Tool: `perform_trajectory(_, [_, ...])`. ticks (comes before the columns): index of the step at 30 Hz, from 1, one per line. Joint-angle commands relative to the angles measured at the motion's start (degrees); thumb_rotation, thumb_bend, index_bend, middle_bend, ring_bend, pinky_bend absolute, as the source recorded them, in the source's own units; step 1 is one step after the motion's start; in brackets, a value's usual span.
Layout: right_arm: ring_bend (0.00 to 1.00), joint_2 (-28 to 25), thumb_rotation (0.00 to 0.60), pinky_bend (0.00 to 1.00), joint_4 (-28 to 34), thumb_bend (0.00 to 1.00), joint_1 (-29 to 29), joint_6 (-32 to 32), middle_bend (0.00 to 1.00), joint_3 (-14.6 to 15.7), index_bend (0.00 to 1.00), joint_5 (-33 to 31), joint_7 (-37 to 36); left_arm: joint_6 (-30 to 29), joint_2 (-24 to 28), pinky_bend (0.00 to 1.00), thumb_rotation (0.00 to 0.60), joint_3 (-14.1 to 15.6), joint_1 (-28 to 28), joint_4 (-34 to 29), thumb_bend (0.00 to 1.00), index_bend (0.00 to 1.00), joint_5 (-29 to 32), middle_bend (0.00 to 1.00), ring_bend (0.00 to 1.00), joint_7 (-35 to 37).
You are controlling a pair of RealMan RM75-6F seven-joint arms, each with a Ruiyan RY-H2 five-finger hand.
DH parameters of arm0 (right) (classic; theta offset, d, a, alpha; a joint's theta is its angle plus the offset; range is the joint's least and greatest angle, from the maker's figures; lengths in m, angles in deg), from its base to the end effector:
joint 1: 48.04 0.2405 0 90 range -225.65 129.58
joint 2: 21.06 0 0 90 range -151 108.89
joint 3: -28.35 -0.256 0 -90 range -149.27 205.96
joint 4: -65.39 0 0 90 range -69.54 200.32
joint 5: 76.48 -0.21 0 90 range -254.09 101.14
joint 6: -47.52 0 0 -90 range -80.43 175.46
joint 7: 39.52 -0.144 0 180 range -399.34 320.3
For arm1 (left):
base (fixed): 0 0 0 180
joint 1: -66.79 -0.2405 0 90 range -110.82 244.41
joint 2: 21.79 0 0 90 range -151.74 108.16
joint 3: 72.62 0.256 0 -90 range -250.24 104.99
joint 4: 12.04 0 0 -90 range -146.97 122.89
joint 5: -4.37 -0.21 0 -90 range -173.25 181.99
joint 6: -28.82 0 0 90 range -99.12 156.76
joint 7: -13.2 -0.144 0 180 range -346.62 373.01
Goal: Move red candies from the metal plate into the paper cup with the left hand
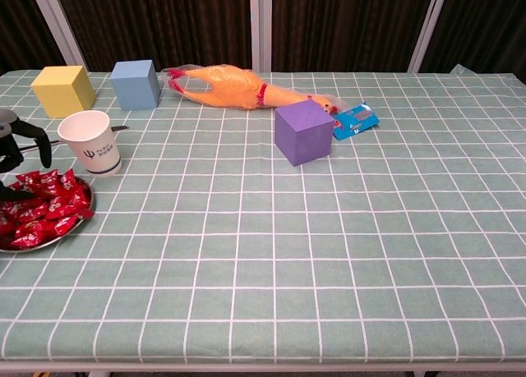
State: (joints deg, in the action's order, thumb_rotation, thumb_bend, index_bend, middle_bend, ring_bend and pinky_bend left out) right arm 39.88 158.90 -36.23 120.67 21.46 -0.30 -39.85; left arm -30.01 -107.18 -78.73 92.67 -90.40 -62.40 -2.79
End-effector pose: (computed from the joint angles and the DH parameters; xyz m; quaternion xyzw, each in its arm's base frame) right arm -0.3125 -0.2321 0.1676 0.5925 -0.4251 0.3566 0.5840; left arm -0.2806 0.2931 0.0150 -0.6872 -0.4312 -0.2820 0.5120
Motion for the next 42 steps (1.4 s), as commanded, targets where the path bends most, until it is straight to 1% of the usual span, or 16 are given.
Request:
perform_trajectory(1, [0.0,0.0,0.496,0.0,0.0,0.0,0.0,0.0,0.0,0.0,0.0,-0.1,0.0,0.6,-0.6,1.0,0.6,-0.2,0.5,0.8,0.21,0.52,0.3,1.0,1.0,0.3])
perform_trajectory(9, [0.0,0.1,0.497,0.0,-0.4,0.0,-0.1,0.0,0.0,-0.1,0.0,-0.7,-0.1,2.6,-1.1,1.0,0.6,0.0,1.2,2.1,0.22,0.54,1.3,1.0,1.0,0.9])
perform_trajectory(30, [0.0,0.1,0.495,0.0,-0.8,0.0,-0.2,0.0,0.0,-0.3,0.0,-1.1,-0.2,4.7,-2.7,1.0,0.6,0.0,2.3,5.7,0.24,0.57,2.7,1.0,1.0,2.6])
perform_trajectory(34, [0.0,0.2,0.499,0.0,-0.8,0.0,-0.2,0.0,0.0,-0.3,0.0,-1.2,-0.2,5.1,-2.6,1.0,0.6,0.0,2.5,5.7,0.26,0.59,3.0,1.0,1.0,2.4])
perform_trajectory(42, [0.0,0.2,0.498,0.0,-0.7,0.0,0.0,-0.1,0.0,-0.5,0.0,-1.2,-0.1,6.1,-2.5,1.0,0.6,0.0,2.9,5.9,0.32,0.64,4.5,1.0,1.0,1.4])
